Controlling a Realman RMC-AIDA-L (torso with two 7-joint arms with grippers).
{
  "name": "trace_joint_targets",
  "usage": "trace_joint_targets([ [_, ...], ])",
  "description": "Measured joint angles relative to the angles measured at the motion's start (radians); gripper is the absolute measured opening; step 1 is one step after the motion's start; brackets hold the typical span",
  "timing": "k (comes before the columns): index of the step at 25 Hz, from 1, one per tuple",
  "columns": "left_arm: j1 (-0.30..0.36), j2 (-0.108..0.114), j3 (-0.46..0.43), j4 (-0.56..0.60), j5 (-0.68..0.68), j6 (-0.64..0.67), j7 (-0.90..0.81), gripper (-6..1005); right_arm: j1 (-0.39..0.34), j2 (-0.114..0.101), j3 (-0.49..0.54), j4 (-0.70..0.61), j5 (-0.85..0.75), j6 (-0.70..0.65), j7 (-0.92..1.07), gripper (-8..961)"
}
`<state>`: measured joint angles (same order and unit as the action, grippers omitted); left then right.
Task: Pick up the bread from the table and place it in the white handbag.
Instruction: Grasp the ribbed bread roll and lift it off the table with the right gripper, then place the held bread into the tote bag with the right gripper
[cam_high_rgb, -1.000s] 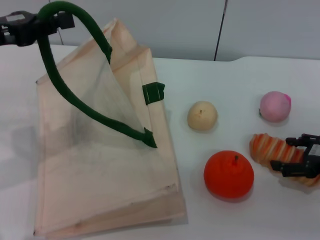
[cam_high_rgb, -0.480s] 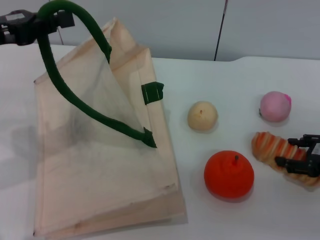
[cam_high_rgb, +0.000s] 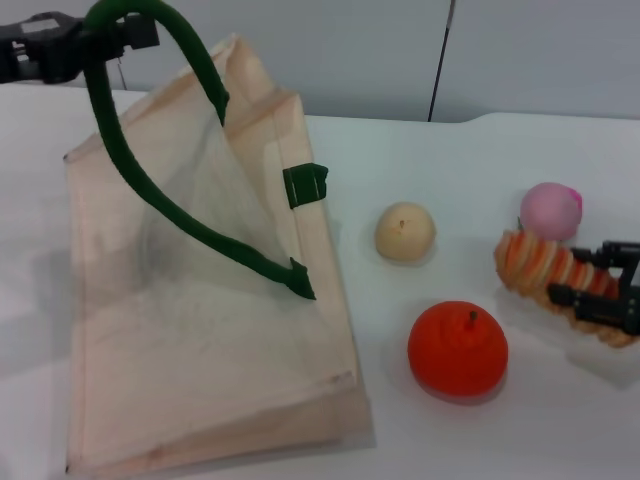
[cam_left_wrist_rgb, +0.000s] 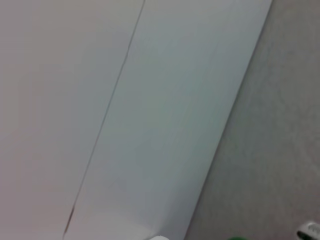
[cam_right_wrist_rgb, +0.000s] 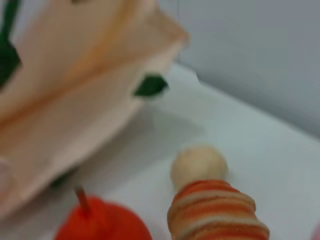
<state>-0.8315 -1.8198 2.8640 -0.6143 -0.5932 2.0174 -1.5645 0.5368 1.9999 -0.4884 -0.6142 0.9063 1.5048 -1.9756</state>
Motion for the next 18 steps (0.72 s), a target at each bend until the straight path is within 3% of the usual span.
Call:
trace_joint_targets([
  [4, -0.018, -0.001, 0.000, 0.001, 0.017, 0.003, -0.001, 16, 0.034, -0.001, 0.043, 0.000, 0.026, 0.079, -0.035, 574],
  [7, -0.033, -0.003, 0.000, 0.002, 0.028, 0.005, -0.002, 16, 0.090, 0.012, 0.023, 0.006, 0.033, 0.113, -0.046, 549],
  [10, -0.054, -0.007, 0.000, 0.004, 0.038, 0.006, -0.002, 16, 0.184, 0.019, -0.049, 0.081, 0.032, 0.083, -0.049, 524],
  [18, -0.103, -0.012, 0.000, 0.019, 0.068, 0.007, 0.004, 16, 0.314, 0.022, -0.142, 0.179, 0.035, -0.008, -0.050, 456],
])
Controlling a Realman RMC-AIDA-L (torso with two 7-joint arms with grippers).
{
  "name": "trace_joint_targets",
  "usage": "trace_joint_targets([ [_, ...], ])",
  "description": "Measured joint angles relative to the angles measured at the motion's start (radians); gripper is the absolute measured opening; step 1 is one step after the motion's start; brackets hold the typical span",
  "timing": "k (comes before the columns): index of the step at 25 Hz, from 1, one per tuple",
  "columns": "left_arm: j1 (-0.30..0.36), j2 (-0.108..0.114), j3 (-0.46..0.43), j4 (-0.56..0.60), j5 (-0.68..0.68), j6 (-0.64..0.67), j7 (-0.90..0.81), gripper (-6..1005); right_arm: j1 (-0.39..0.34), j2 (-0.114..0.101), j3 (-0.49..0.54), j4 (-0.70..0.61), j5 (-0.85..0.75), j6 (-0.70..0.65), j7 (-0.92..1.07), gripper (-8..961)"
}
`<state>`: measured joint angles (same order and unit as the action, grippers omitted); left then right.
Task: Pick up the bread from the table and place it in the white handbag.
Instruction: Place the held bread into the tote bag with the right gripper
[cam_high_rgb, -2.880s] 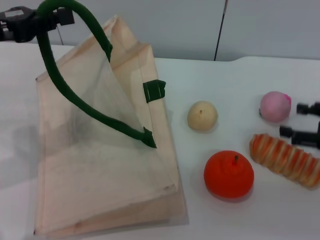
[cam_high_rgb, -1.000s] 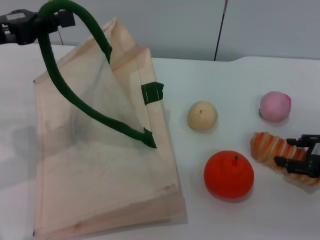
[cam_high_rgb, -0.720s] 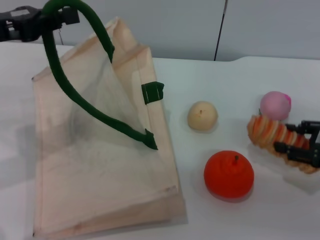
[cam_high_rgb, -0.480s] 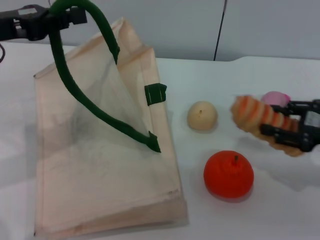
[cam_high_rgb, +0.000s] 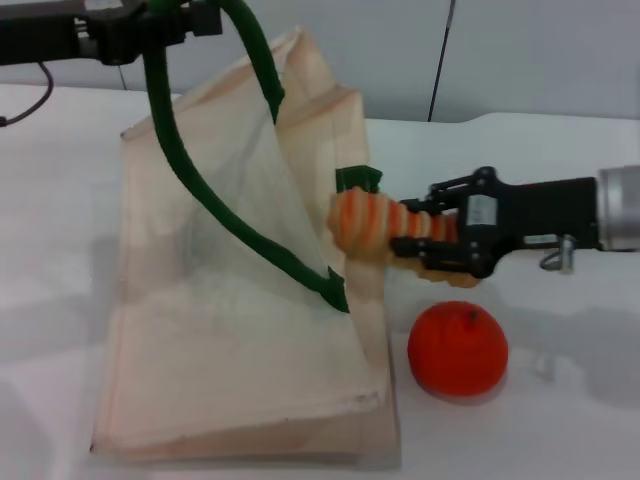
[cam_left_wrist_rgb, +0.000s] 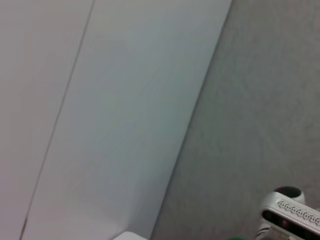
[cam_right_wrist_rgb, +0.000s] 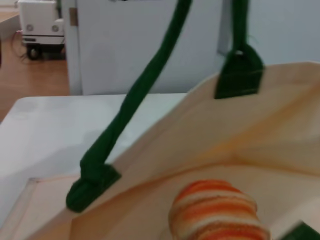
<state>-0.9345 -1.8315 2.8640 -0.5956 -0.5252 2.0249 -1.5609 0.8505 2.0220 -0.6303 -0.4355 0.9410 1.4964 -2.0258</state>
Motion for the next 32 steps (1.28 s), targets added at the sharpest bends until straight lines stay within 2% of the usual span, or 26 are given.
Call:
trace_joint_targets([
  [9, -0.015, -0.006, 0.000, 0.018, 0.004, -0.001, 0.002, 16, 0.121, 0.009, -0.017, 0.109, 0.004, -0.042, -0.006, 397],
  [18, -0.025, -0.006, 0.000, 0.022, 0.000, -0.003, 0.004, 16, 0.211, 0.014, -0.016, 0.265, 0.041, -0.244, -0.036, 329],
  [25, -0.026, -0.006, 0.000, 0.022, -0.004, -0.003, 0.004, 16, 0.225, 0.015, -0.009, 0.287, 0.043, -0.243, -0.038, 298],
  [32, -0.020, -0.006, 0.000, 0.022, -0.010, -0.005, 0.004, 16, 0.220, 0.014, -0.006, 0.288, 0.045, -0.243, -0.037, 344],
])
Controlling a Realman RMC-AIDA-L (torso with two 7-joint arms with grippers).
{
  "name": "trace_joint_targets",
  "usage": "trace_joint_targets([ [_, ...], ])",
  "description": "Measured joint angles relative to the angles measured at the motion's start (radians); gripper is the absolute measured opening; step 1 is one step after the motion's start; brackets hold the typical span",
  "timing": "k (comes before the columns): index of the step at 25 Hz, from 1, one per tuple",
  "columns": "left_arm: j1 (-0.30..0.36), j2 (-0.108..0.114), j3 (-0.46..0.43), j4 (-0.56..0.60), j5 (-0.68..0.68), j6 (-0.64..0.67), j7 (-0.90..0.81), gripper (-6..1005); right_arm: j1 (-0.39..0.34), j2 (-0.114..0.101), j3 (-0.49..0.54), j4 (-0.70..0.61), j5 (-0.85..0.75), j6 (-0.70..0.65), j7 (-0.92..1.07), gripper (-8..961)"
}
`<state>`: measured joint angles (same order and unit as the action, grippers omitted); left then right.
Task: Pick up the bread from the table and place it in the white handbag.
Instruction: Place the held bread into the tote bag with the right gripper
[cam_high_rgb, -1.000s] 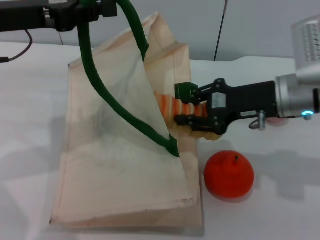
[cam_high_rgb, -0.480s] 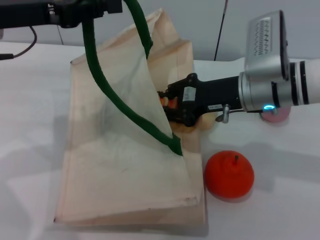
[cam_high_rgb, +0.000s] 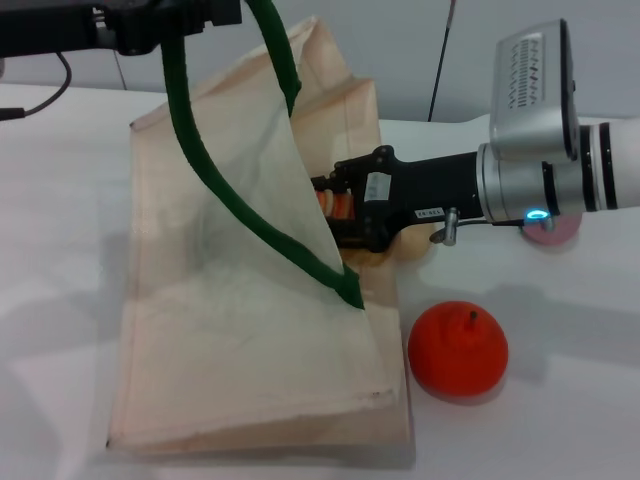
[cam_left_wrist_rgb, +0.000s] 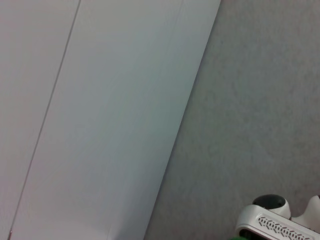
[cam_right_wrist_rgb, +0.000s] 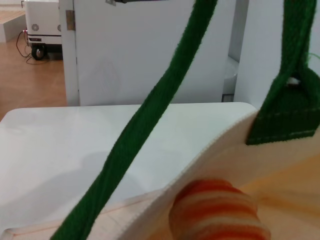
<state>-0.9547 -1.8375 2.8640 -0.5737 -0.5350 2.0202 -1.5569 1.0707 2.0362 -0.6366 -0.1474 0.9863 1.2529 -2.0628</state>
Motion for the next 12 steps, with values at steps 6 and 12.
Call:
trace_joint_targets([
  [6, 0.002, 0.000, 0.000, 0.000, -0.002, -0.001, 0.000, 16, -0.007, -0.002, 0.016, 0.000, 0.000, -0.009, 0.004, 463],
  [12, 0.009, 0.002, 0.000, 0.000, -0.002, -0.002, 0.000, 15, -0.040, -0.006, 0.052, -0.013, 0.000, -0.012, 0.004, 780],
])
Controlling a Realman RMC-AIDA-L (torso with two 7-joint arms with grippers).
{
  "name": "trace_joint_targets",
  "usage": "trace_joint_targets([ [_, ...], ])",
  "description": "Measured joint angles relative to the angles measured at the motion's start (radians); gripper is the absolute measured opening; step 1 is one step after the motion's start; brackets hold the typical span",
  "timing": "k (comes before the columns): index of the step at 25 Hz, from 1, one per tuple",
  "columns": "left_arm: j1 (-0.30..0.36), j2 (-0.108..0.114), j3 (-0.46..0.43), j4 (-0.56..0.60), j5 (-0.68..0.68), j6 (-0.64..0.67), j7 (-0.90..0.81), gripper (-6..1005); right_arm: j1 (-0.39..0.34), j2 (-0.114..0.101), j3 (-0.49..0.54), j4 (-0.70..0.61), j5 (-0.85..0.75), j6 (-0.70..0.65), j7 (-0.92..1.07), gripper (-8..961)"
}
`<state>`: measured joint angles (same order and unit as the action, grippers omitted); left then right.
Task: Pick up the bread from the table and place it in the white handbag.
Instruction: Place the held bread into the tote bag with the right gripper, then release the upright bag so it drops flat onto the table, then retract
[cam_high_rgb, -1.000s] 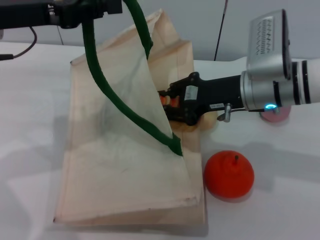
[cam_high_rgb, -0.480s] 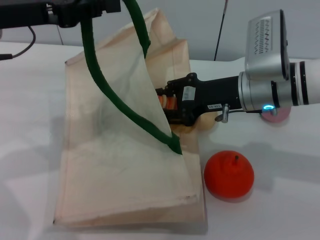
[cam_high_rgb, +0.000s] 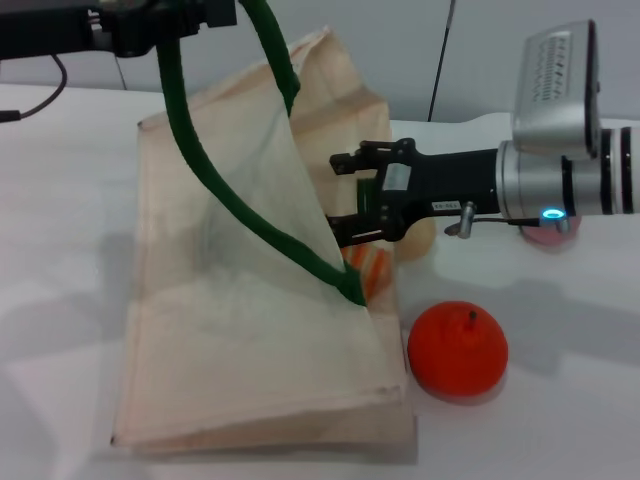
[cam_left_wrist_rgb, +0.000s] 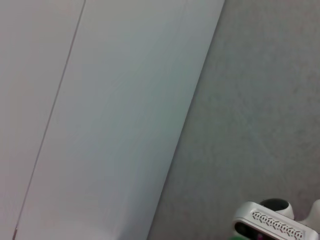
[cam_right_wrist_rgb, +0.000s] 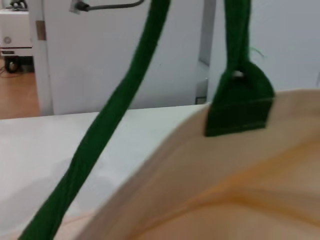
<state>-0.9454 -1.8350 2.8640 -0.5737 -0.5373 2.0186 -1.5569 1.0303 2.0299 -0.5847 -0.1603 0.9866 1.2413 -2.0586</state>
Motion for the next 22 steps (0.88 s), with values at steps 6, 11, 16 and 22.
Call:
trace_joint_targets([
  [6, 0.010, 0.002, 0.000, 0.000, -0.001, -0.004, 0.000, 18, -0.052, -0.002, 0.036, -0.032, 0.000, -0.038, 0.000, 886],
  [11, 0.019, 0.000, 0.000, 0.000, -0.002, -0.014, 0.000, 25, -0.140, -0.005, 0.159, -0.078, 0.000, -0.077, -0.003, 877],
  [16, 0.038, -0.005, -0.002, 0.000, -0.002, -0.045, 0.000, 31, -0.213, -0.006, 0.314, -0.122, 0.000, -0.070, -0.009, 877],
  [22, 0.046, -0.014, -0.002, 0.000, -0.002, -0.089, -0.007, 40, -0.258, -0.007, 0.426, -0.129, 0.000, -0.068, -0.042, 878],
])
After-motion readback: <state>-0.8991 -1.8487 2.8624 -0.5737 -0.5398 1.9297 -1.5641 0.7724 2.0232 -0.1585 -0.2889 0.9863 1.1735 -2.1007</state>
